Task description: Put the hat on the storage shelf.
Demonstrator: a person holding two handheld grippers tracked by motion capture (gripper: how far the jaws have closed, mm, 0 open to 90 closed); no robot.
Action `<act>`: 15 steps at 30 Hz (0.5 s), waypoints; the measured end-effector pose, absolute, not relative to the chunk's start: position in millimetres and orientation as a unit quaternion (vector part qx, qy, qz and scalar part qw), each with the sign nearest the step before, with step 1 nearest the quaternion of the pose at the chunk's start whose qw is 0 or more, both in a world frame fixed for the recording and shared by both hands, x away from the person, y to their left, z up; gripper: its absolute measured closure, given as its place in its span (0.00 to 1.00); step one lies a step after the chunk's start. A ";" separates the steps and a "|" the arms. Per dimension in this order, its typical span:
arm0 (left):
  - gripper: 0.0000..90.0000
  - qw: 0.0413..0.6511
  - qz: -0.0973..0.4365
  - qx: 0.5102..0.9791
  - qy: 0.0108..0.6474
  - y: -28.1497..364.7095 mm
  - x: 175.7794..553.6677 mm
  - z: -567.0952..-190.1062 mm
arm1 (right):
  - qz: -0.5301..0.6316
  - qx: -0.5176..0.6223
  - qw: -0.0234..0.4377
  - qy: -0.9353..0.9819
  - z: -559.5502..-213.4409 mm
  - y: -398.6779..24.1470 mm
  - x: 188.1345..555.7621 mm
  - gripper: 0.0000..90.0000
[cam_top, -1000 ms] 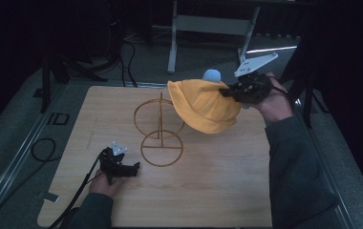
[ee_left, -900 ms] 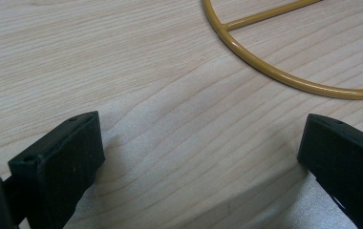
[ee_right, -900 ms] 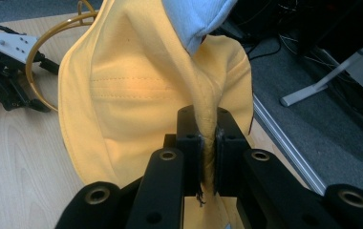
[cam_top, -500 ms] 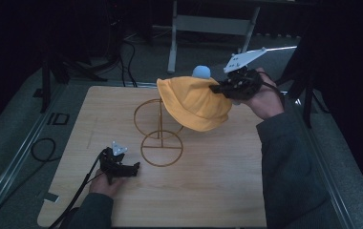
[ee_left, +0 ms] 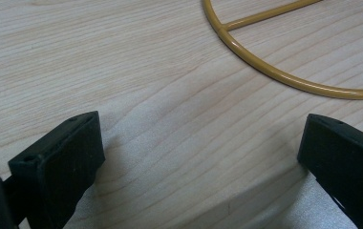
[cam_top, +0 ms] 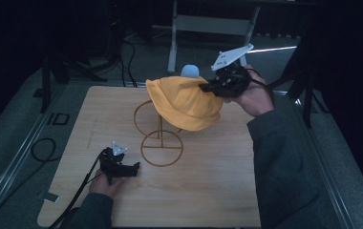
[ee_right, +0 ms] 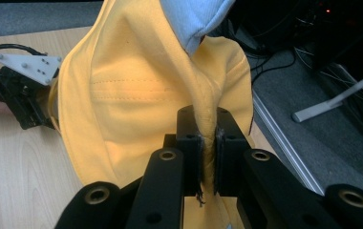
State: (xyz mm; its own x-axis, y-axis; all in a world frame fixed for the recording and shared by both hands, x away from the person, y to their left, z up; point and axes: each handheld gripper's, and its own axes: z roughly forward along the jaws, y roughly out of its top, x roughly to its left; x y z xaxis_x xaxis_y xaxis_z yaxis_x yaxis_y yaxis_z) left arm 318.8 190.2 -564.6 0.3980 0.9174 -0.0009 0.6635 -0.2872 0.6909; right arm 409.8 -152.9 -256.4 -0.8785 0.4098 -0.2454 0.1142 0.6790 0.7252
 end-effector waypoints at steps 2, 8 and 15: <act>0.02 0.312 0.204 0.775 0.510 190.1 318.8 -564.6 | 0.371 0.141 0.197 0.897 -256.1 -147.4 409.7 0.93; 0.02 0.312 0.205 0.776 0.509 190.2 318.9 -564.7 | 0.363 0.131 0.191 0.903 -257.2 -131.3 410.4 0.93; 0.02 0.312 0.204 0.776 0.509 190.2 318.8 -564.7 | 0.350 0.117 0.184 0.911 -258.4 -111.1 412.8 0.92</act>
